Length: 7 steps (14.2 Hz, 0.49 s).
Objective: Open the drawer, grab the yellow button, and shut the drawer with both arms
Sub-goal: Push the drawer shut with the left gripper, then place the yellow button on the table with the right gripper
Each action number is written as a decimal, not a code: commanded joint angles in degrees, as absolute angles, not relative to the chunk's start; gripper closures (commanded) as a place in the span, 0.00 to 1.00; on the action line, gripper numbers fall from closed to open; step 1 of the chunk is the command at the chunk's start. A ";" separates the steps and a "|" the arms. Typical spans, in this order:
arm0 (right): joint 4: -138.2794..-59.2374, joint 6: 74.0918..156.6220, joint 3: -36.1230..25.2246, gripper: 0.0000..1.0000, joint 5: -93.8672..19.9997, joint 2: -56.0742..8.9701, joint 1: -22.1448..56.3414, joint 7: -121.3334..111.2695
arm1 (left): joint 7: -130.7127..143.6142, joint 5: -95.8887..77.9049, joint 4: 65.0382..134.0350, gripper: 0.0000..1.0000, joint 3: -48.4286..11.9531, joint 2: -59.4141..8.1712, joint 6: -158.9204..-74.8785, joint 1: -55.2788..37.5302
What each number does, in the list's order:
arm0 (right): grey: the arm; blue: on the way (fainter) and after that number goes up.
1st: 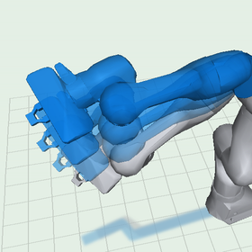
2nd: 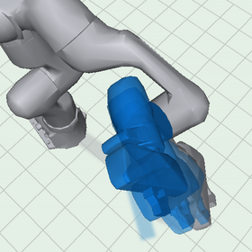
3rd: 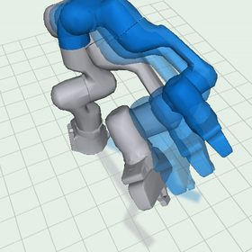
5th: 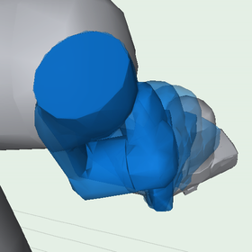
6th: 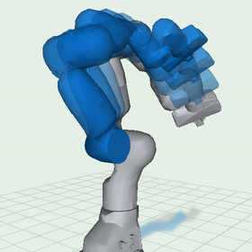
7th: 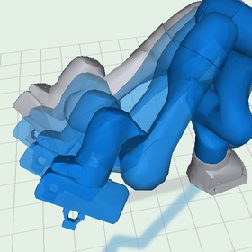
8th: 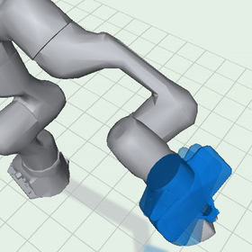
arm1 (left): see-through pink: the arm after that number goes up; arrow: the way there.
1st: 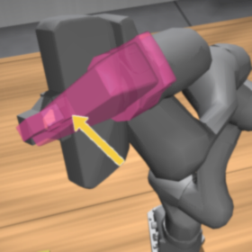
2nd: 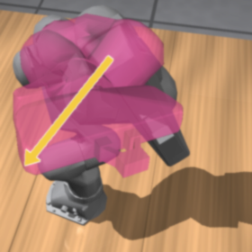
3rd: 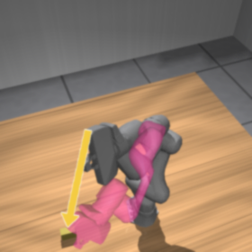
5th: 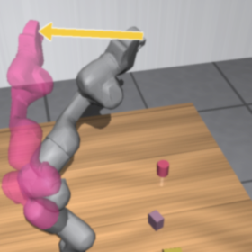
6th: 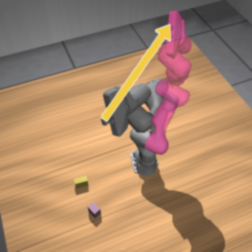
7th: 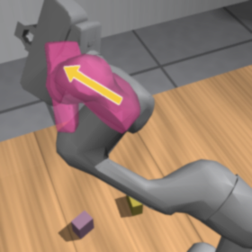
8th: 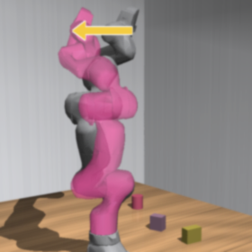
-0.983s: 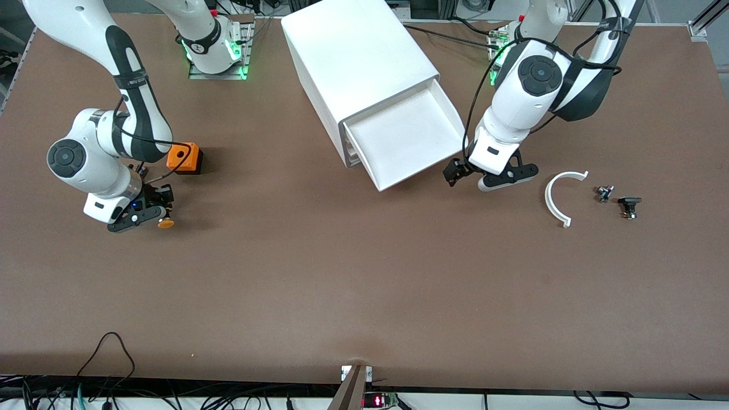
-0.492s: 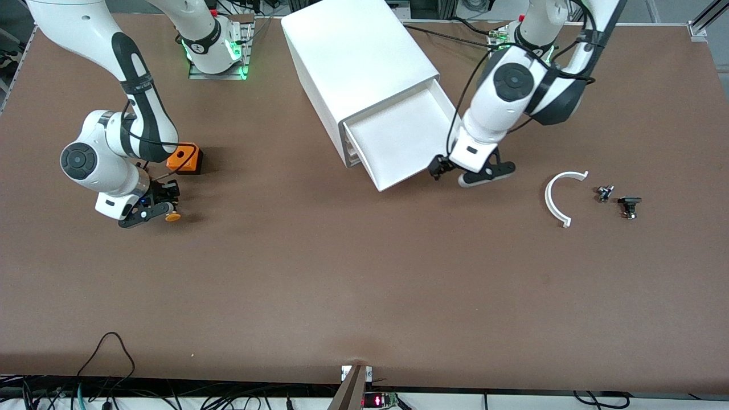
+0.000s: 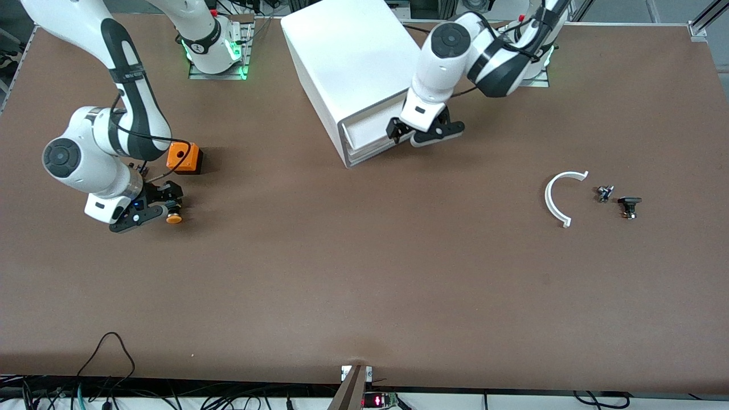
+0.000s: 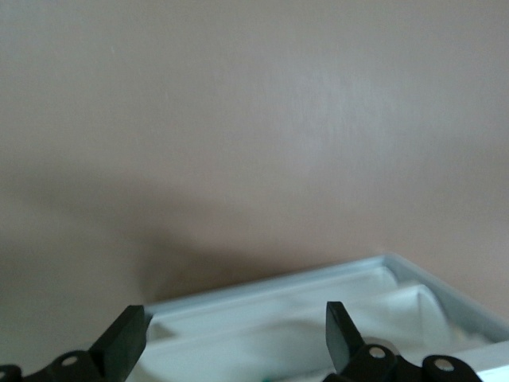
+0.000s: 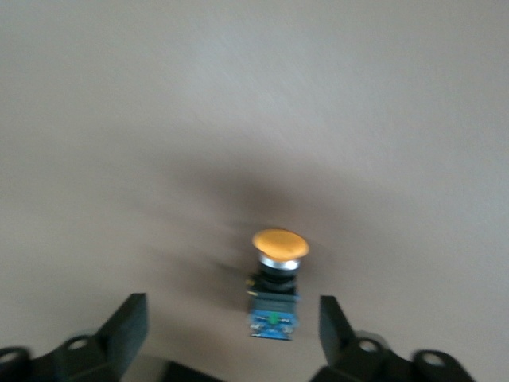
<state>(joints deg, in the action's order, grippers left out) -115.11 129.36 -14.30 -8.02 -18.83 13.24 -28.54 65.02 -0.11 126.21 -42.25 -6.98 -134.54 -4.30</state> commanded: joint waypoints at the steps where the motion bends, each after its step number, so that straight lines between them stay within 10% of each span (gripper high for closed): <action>1: -106.03 119.21 -11.96 0.00 -11.51 -18.46 12.30 -26.57 | 65.65 -1.14 128.58 0.00 -46.13 -4.05 -133.59 -3.87; 7: -96.35 106.73 -7.21 0.00 -11.43 -16.27 12.83 -9.26 | 64.69 -8.79 128.67 0.00 -46.41 -3.69 -133.33 -2.30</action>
<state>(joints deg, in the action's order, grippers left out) -99.64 112.09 -8.82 -10.61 -17.42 13.34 -14.44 66.22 -6.52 127.92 -45.15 -5.41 -134.25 -3.68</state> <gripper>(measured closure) 0.000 0.000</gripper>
